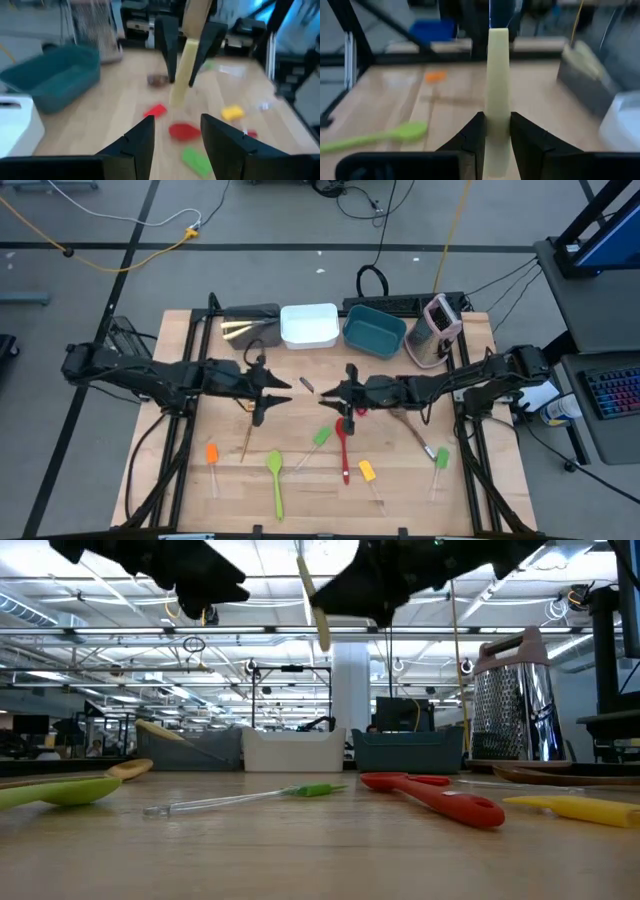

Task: Pick & Place Kitchen Items
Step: Put the yellow table knife into the black bin

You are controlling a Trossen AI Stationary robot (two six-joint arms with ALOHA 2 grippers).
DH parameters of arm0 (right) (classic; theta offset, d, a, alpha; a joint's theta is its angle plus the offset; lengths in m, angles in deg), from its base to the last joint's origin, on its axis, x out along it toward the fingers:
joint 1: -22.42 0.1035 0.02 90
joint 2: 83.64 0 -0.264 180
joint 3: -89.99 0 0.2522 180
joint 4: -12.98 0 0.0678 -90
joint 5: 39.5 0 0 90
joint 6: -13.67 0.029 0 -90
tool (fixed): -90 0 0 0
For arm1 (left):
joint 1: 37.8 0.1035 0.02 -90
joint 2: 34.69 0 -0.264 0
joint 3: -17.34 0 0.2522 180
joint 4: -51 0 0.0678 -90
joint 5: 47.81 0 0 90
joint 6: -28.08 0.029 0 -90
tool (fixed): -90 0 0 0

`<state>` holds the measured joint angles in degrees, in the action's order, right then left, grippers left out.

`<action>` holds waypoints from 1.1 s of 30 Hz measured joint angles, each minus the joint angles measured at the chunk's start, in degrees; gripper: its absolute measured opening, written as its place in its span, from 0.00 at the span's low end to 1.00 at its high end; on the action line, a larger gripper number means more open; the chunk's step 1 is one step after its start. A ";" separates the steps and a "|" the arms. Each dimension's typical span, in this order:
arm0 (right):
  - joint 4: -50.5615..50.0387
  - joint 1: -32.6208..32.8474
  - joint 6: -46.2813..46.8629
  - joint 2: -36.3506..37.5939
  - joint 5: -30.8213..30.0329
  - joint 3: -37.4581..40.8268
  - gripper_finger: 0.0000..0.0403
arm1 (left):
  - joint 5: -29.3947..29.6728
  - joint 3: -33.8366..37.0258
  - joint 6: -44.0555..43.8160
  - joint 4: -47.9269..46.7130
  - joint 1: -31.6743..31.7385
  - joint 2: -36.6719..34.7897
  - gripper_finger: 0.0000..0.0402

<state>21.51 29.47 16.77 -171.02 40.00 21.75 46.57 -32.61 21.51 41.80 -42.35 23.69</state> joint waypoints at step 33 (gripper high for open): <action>14.81 -3.36 -5.32 -0.72 4.82 0.00 0.18 | 0.11 7.75 5.33 49.91 0.72 20.08 0.41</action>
<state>36.32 26.10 11.45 -171.74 44.82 21.75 46.68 -24.86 26.84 91.71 -41.63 43.77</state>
